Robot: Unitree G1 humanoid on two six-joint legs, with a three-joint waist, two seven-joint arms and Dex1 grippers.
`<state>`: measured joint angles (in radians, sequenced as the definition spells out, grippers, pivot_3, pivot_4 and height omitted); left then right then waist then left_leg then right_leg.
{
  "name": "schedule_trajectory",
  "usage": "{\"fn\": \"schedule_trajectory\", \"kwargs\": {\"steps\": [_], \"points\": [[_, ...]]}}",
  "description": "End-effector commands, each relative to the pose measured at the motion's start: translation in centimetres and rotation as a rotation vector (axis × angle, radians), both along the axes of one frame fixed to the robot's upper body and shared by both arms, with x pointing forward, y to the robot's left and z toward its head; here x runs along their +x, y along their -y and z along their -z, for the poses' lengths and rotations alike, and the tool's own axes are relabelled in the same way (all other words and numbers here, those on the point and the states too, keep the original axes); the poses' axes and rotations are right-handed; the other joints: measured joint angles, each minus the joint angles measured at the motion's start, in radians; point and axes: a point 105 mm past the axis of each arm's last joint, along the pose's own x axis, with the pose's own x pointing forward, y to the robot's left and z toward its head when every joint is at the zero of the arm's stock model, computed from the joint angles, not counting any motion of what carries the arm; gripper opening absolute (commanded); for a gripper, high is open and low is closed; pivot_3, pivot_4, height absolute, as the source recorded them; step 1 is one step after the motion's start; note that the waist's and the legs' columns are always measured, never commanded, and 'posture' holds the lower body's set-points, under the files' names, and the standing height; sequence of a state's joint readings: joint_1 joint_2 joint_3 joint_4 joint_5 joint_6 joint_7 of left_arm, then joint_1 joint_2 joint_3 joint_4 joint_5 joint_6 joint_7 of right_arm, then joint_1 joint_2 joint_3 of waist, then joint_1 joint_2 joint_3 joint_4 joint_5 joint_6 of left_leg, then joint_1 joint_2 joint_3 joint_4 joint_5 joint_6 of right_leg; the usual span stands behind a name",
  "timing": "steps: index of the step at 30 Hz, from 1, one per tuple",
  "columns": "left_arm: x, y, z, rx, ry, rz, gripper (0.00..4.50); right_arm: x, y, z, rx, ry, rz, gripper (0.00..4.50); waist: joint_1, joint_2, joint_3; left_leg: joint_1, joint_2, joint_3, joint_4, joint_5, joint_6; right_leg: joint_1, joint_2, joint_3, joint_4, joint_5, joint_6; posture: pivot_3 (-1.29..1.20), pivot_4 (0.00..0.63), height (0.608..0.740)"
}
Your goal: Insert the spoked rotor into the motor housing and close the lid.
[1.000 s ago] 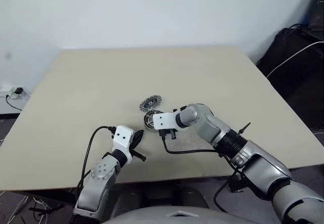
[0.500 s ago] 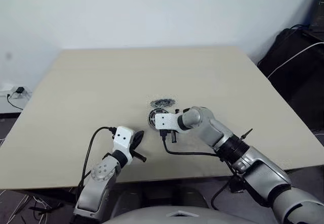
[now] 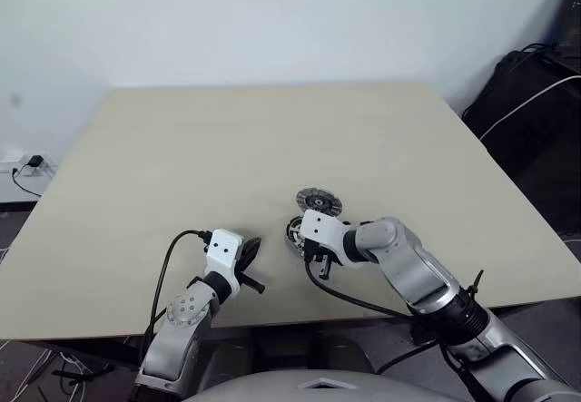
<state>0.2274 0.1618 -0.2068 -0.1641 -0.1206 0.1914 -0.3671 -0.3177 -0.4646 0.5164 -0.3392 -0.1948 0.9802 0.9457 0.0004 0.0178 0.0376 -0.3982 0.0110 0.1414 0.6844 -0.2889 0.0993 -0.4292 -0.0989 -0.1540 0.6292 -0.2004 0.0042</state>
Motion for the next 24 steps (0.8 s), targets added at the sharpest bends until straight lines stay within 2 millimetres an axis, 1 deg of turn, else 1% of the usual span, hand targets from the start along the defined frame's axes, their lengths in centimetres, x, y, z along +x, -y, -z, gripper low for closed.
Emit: {"fn": "schedule_trajectory", "kwargs": {"steps": [1, 7, 11, 13, 14, 18, 19, 21, 24], "points": [[0.1, 0.4, -0.8, -0.011, 0.036, 0.012, 0.0, 0.2, -0.4, -2.3, 0.073, 0.033, 0.082, 0.1, 0.002, 0.0, 0.0, 0.0, 0.0, 0.0, 0.0, 0.0, 0.0, 0.0, 0.0, 0.0, 0.0, 0.0, 0.0, 0.0, 0.0, 0.74], [0.1, 0.6, -0.8, -0.014, 0.032, 0.022, 0.0, 1.2, -1.3, -1.9, 0.149, -0.056, 0.336, 0.1, 0.002, 0.0, 0.0, 0.0, 0.0, 0.0, 0.0, 0.0, 0.0, 0.0, 0.0, 0.0, 0.0, 0.0, 0.0, 0.0, 0.0, 0.74], [0.2, 0.5, -0.9, -0.012, 0.034, 0.026, 0.0, 1.4, -2.4, -1.9, 0.188, -0.094, 0.385, 0.1, 0.001, 0.0, 0.0, -0.001, 0.0, 0.0, 0.0, 0.0, 0.0, 0.0, 0.0, 0.0, 0.0, 0.0, 0.0, 0.0, 0.0, 0.74], [0.2, 0.5, -0.9, -0.011, 0.034, 0.026, 0.0, 1.4, -2.8, -1.9, 0.198, -0.1, 0.386, 0.81, 0.0, 0.0, 0.0, -0.001, 0.0, 0.0, 0.0, 0.0, 0.0, 0.0, 0.0, 0.0, -0.001, 0.0, 0.0, 0.0, 0.0, 0.74], [0.2, 0.5, -1.0, -0.01, 0.034, 0.026, 0.0, 1.4, -3.1, -1.9, 0.201, -0.103, 0.385, 1.05, -0.002, 0.0, 0.0, -0.001, 0.0, 0.0, 0.0, 0.0, 0.0, 0.0, 0.0, 0.0, -0.001, 0.0, 0.0, 0.0, 0.0, 0.74], [0.2, 0.4, -1.0, -0.008, 0.034, 0.024, 0.0, 1.5, -4.0, -2.2, 0.222, -0.101, 0.367, 2.3, -0.01, 0.0, 0.0, 0.0, 0.0, 0.0, -0.001, 0.0, 0.0, 0.0, 0.001, 0.0, -0.001, 0.0, 0.0, 0.0, 0.0, 0.74], [0.1, 0.4, -1.0, -0.007, 0.034, 0.023, 0.0, 1.5, -4.2, -2.4, 0.229, -0.092, 0.35, 2.7, -0.011, 0.0, 0.0, 0.0, 0.0, 0.0, -0.001, 0.0, 0.0, 0.0, 0.001, 0.0, -0.001, 0.0, 0.0, 0.0, 0.0, 0.74], [0.1, 0.4, -1.0, -0.007, 0.033, 0.021, 0.0, 1.3, -4.6, -3.2, 0.245, -0.073, 0.305, 3.3, -0.012, 0.0, 0.0, -0.001, 0.0, 0.0, -0.001, 0.0, 0.0, 0.0, 0.001, 0.0, -0.001, 0.0, 0.0, 0.0, 0.0, 0.74], [0.1, 0.3, -0.9, -0.006, 0.032, 0.019, 0.0, 1.0, -4.6, -3.9, 0.215, -0.011, 0.201, 3.3, -0.012, 0.0, 0.0, 0.0, 0.0, 0.0, -0.001, 0.0, 0.0, 0.0, 0.001, 0.0, -0.001, 0.0, 0.0, 0.0, 0.0, 0.74]]}}
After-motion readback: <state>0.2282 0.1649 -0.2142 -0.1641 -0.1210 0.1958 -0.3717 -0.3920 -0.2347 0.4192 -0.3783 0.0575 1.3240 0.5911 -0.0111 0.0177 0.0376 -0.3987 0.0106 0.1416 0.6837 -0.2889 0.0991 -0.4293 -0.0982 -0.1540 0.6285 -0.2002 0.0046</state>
